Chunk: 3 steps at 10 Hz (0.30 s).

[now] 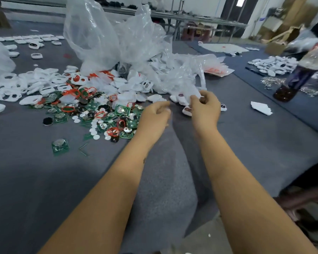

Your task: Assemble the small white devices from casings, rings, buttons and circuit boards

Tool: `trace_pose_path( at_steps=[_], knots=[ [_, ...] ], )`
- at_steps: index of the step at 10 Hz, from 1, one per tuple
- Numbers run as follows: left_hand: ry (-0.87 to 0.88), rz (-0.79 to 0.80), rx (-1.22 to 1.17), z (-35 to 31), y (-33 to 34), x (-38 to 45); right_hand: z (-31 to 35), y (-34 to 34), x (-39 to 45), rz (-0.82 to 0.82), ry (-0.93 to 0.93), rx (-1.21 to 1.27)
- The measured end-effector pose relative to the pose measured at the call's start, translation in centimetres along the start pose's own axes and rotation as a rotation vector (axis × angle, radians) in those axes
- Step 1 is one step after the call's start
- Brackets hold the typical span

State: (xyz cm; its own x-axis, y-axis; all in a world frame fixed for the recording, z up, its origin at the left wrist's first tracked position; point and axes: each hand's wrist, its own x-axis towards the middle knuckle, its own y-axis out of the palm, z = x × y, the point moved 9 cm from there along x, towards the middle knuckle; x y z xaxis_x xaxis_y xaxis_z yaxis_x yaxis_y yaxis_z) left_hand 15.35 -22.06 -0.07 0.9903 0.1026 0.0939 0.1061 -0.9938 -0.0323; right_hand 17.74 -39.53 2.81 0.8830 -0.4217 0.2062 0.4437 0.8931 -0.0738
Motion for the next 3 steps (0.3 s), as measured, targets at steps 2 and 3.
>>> trace_pose_path(
  at_steps=[2, 3],
  knots=[
    [-0.008, 0.034, 0.020, 1.5, 0.5, -0.3, -3.7, -1.5, 0.4, -0.116, 0.106, -0.072],
    [-0.026, 0.044, -0.044, 1.5, 0.3, -0.4, -3.5, -0.9, 0.0, -0.099, 0.062, -0.198]
  ],
)
